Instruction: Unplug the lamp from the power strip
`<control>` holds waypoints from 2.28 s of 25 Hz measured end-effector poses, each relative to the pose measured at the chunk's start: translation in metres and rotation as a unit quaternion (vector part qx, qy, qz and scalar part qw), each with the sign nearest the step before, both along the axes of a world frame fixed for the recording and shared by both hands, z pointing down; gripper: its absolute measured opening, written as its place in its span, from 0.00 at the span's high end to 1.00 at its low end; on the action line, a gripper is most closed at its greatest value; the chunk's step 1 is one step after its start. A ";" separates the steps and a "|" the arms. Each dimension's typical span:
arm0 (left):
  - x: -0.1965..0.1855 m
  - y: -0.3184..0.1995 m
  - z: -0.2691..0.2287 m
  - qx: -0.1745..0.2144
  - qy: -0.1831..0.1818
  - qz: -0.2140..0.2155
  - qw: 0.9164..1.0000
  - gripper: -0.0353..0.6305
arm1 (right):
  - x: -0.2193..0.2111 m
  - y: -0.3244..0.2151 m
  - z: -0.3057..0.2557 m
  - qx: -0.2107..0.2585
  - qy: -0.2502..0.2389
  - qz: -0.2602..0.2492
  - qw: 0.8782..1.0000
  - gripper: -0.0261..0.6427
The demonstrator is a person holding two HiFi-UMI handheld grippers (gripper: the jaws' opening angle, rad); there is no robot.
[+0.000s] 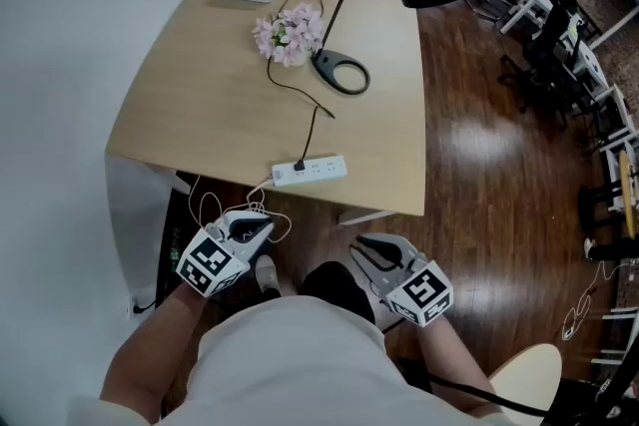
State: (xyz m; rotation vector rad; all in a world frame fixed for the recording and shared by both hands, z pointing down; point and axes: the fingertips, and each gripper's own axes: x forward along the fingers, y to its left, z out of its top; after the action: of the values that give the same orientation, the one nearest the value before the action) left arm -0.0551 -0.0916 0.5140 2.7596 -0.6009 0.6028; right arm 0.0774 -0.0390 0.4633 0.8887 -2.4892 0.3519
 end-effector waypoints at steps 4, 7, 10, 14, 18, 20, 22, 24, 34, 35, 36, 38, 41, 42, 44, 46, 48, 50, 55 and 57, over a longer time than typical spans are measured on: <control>0.012 -0.052 0.022 -0.003 -0.006 -0.022 1.000 0.94 | -0.014 -0.053 0.021 -0.007 0.018 -0.036 0.999 0.85; 0.022 -0.085 0.050 -0.017 -0.027 -0.028 0.999 0.94 | -0.021 -0.097 0.047 -0.008 0.036 -0.070 0.997 0.85; 0.039 -0.100 0.075 -0.033 -0.050 -0.027 0.998 0.94 | -0.028 -0.129 0.071 -0.016 0.071 -0.122 0.990 0.84; 0.059 -0.119 0.102 -0.055 -0.080 -0.026 0.995 0.94 | -0.038 -0.172 0.108 -0.032 0.094 -0.171 0.980 0.81; 0.069 -0.126 0.127 -0.089 -0.102 -0.034 0.990 0.94 | -0.050 -0.198 0.139 -0.047 0.110 -0.225 0.967 0.81; 0.071 -0.126 0.137 -0.103 -0.110 -0.036 0.988 0.94 | -0.058 -0.203 0.151 -0.052 0.118 -0.255 0.958 0.80; 0.071 -0.126 0.143 -0.111 -0.110 -0.043 0.987 0.94 | -0.064 -0.205 0.163 -0.054 0.128 -0.284 0.949 0.79; 0.072 -0.126 0.144 -0.117 -0.108 -0.053 0.986 0.94 | -0.068 -0.205 0.170 -0.052 0.134 -0.309 0.940 0.79; 0.072 -0.127 0.142 -0.132 -0.119 -0.063 0.982 0.94 | -0.078 -0.204 0.161 -0.035 0.121 -0.379 0.917 0.88; 0.072 -0.126 0.142 -0.133 -0.119 -0.063 0.982 0.94 | -0.078 -0.206 0.158 -0.036 0.115 -0.377 0.918 0.88; 0.072 -0.126 0.142 -0.134 -0.120 -0.064 0.982 0.94 | -0.078 -0.210 0.155 -0.036 0.110 -0.372 0.921 0.88; 0.071 -0.125 0.142 -0.136 -0.122 -0.067 0.981 0.94 | -0.074 -0.223 0.149 -0.039 0.101 -0.353 0.929 0.88; 0.071 -0.125 0.142 -0.138 -0.120 -0.072 0.980 0.94 | -0.064 -0.245 0.149 -0.052 0.098 -0.324 0.940 0.88; 0.070 -0.125 0.142 -0.138 -0.120 -0.074 0.980 0.94 | -0.059 -0.252 0.153 -0.058 0.099 -0.316 0.942 0.88; 0.069 -0.125 0.143 -0.139 -0.122 -0.073 0.980 0.94 | -0.052 -0.263 0.161 -0.080 0.094 -0.299 0.946 0.88; 0.069 -0.126 0.143 -0.139 -0.120 -0.072 0.980 0.94 | -0.047 -0.271 0.168 -0.123 0.072 -0.275 0.951 0.88; 0.070 -0.127 0.143 -0.136 -0.117 -0.073 0.981 0.94 | -0.043 -0.276 0.172 -0.169 0.043 -0.249 0.953 0.88; 0.070 -0.128 0.143 -0.135 -0.120 -0.076 0.981 0.94 | -0.040 -0.281 0.177 -0.193 0.033 -0.230 0.953 0.88; 0.068 -0.127 0.143 -0.146 -0.126 -0.084 0.978 0.94 | -0.036 -0.285 0.188 -0.225 0.032 -0.209 0.951 0.87; 0.068 -0.128 0.142 -0.146 -0.127 -0.084 0.977 0.94 | -0.033 -0.284 0.191 -0.227 0.034 -0.207 0.951 0.83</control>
State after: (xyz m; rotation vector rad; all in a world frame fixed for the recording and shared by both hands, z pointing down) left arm 0.0128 -0.2196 0.6556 2.3490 -0.7268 0.9308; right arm 0.0443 -0.3234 0.6538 0.1849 -2.3078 0.6930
